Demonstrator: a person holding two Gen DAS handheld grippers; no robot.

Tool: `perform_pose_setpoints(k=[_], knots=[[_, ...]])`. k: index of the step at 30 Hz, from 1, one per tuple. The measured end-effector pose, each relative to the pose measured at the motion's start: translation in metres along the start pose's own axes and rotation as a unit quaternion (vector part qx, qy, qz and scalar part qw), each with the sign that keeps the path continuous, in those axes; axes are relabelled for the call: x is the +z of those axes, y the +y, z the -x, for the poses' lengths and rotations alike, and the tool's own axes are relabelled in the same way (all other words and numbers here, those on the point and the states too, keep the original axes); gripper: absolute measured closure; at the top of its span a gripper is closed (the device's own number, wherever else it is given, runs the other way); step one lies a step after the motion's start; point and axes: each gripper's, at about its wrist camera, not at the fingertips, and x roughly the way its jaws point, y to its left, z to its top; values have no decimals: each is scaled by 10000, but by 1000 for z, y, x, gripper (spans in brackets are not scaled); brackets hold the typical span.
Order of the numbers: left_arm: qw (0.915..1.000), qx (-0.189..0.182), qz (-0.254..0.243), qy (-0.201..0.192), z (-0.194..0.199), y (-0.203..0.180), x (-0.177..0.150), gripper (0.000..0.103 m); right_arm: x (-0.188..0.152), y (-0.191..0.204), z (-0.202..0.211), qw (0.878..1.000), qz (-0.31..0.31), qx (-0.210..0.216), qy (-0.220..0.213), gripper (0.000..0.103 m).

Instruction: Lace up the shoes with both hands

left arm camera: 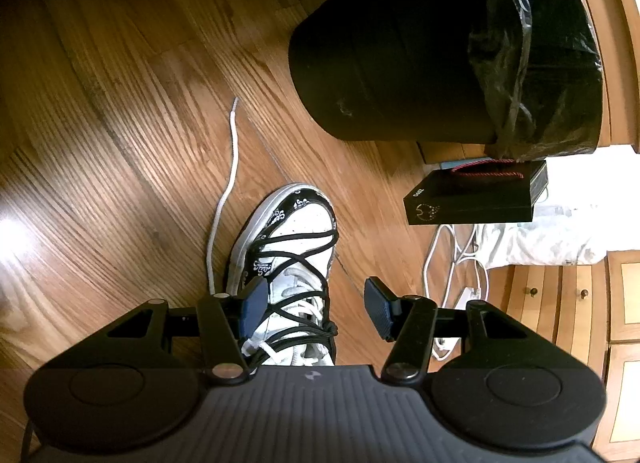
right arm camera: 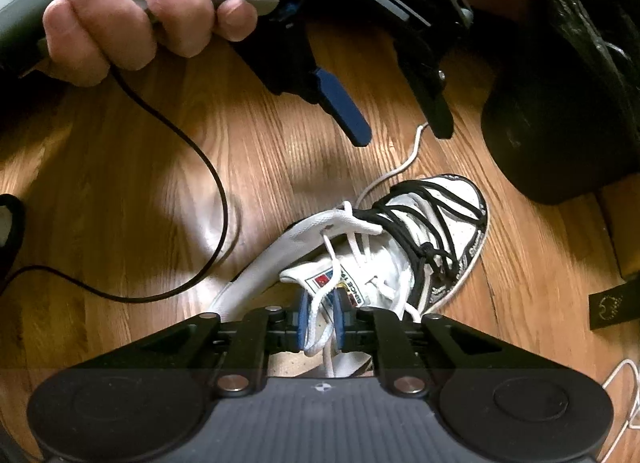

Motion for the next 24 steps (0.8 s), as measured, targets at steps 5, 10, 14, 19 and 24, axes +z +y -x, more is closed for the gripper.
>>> perform_pose_setpoints(k=[5, 10, 14, 19, 24], knots=[[10000, 6, -8, 1, 1, 0, 0, 46, 4, -2, 2, 9999, -81, -26, -71, 88], [10000, 5, 0, -3, 1, 0, 1, 46, 5, -4, 0, 9998, -87, -85, -132, 90], [10000, 5, 6, 4, 1, 0, 0, 46, 6, -4, -1, 9998, -113, -165, -86, 90], [10000, 12, -9, -7, 1, 0, 1, 46, 7, -6, -2, 9995, -186, -213, -101, 89], [10000, 3, 29, -17, 1, 0, 2, 46, 9, -3, -4, 9996, -152, -215, -61, 89]])
